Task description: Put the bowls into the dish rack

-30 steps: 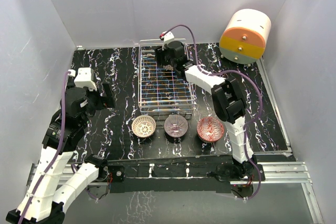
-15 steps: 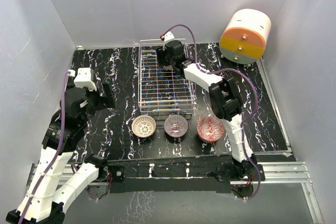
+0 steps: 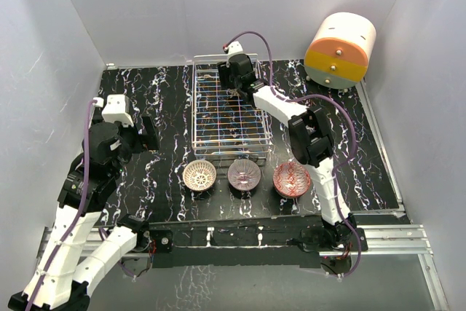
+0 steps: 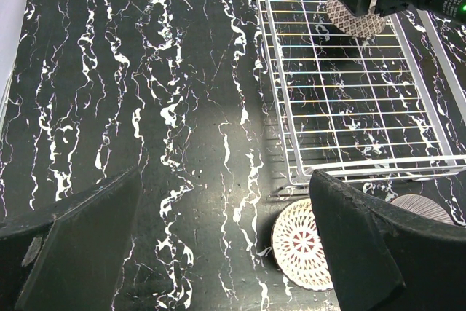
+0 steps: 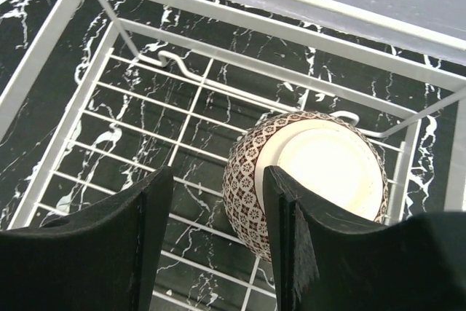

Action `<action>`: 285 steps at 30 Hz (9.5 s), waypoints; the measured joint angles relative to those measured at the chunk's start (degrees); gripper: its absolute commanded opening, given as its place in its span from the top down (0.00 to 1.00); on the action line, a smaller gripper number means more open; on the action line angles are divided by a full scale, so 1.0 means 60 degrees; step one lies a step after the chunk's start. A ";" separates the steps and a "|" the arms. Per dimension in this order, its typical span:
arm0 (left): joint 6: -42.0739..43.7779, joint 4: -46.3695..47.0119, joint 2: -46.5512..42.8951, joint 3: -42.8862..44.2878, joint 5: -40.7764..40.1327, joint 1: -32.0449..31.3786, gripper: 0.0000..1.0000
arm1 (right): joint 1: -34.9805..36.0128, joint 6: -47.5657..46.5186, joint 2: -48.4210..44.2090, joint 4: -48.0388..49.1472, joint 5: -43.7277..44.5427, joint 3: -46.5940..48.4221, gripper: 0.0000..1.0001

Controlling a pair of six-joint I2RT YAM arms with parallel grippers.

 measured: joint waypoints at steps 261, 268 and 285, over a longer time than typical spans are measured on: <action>-0.0117 -0.1300 -0.1235 0.0725 -0.0827 0.0004 0.03 | -0.0426 1.3056 -0.0594 0.9395 -0.7002 -0.5632 0.92; -0.0109 -0.1311 -0.1231 0.0885 -0.0831 0.0004 0.03 | -0.0306 1.3311 -0.0561 0.9289 -0.6692 -0.5603 0.88; -0.0113 -0.1319 -0.1228 0.0907 -0.0841 0.0004 0.03 | -0.0619 1.3285 -0.1144 0.8422 -0.5854 -0.6801 0.62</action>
